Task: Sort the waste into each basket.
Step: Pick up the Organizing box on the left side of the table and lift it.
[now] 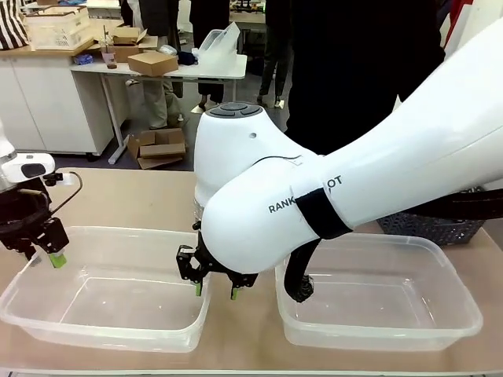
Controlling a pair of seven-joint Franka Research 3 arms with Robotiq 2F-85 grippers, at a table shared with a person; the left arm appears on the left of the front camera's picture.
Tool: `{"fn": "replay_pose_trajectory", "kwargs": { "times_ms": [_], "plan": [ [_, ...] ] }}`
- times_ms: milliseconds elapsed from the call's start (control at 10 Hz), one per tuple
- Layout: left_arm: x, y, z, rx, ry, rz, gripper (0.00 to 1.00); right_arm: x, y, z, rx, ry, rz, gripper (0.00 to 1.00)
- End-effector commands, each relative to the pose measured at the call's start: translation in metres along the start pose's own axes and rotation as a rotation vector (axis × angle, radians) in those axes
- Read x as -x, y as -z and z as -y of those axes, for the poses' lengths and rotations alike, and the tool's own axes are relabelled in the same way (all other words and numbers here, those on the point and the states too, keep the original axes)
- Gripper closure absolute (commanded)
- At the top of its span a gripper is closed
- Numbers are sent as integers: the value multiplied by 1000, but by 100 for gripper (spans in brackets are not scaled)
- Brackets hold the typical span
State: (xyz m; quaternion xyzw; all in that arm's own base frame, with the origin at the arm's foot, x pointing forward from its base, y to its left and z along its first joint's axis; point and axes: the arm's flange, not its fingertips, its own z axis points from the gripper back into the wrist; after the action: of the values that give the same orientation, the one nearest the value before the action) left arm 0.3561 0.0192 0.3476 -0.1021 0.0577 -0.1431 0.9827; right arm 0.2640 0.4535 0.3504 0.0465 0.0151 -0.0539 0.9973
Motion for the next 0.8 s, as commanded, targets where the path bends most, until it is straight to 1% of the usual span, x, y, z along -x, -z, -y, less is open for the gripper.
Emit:
{"fn": "replay_pose_trajectory", "kwargs": {
  "times_ms": [0,100,200,300,600,700],
  "plan": [
    [37,24,6,-27,20,-2,100,0,1,-8,-5,33,31,100],
    [38,26,5,-28,33,-5,86,1,1,-7,-7,24,35,100],
    [38,26,5,-25,39,-7,95,0,1,-6,-9,26,29,100],
    [38,25,5,-15,47,-5,100,0,1,-5,-10,28,26,100],
    [38,24,4,-4,48,-1,100,-2,4,-4,-11,33,6,100],
    [39,23,5,29,63,-9,100,-3,4,-3,-11,34,1,100]
  ]
}}
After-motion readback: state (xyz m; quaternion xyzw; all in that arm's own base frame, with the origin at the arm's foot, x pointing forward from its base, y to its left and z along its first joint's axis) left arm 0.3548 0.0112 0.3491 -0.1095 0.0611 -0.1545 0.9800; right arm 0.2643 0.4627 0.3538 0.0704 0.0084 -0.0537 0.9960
